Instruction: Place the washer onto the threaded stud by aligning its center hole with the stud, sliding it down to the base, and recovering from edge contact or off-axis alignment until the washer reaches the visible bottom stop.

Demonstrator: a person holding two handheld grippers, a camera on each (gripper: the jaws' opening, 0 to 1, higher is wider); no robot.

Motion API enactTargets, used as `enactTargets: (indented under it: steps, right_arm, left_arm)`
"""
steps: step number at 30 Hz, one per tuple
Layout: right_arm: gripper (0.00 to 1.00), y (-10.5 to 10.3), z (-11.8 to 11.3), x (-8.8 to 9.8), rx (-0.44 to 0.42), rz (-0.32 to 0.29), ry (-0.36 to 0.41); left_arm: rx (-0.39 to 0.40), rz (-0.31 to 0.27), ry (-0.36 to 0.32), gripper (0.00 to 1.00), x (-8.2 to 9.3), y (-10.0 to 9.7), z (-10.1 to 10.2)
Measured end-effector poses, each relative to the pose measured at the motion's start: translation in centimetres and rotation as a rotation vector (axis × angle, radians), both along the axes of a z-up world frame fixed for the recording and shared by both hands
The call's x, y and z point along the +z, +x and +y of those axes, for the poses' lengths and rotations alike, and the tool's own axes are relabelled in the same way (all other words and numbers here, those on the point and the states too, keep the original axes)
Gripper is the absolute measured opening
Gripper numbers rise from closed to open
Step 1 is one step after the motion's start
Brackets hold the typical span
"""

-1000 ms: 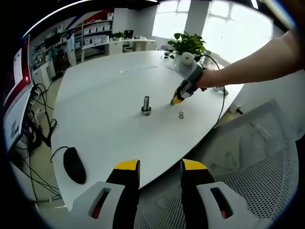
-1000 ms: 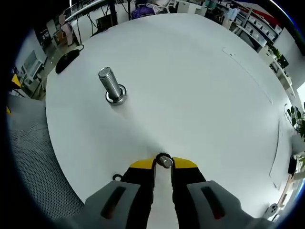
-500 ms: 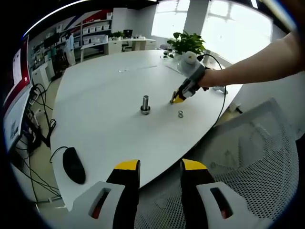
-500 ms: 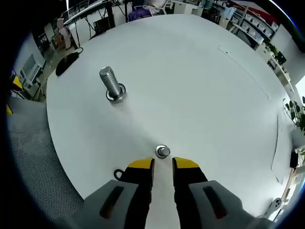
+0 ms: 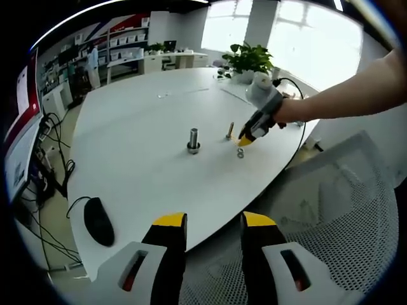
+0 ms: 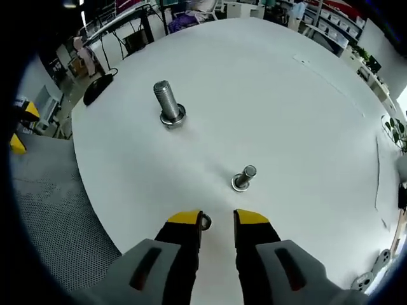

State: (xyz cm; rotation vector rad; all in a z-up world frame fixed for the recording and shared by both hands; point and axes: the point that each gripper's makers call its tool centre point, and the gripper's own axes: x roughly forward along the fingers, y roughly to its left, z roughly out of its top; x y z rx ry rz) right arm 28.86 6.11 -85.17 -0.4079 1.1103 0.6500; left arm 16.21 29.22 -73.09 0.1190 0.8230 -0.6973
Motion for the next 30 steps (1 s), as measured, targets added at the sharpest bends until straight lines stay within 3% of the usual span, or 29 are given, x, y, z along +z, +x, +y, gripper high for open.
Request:
enactTargets:
  steps: [3,6,9,23,30]
  right_arm:
    - [0.23,-0.9,0.5,-0.3,0.058,0.009,-0.017]
    - [0.24,-2.0,2.2,-0.3,0.124,0.027,0.045]
    - [0.24,-2.4,1.7,-0.9,0.209,0.013,-0.05]
    - [0.23,-2.9,2.6,-1.5,0.238,0.046,-0.01]
    - [0.22,-3.8,2.3,-1.5,0.304,0.044,-0.046]
  left_arm:
    - [0.002,-0.001,-0.002,0.32,0.0,0.0,0.0]
    - [0.005,-0.004,-0.004,0.32,0.1,0.1,0.1]
    - [0.002,-0.003,-0.003,0.32,0.1,0.0,0.0]
    - [-0.003,0.002,-0.002,0.32,0.0,-0.1,0.0]
    - [-0.007,0.003,-0.005,0.31,0.0,-0.1,-0.1]
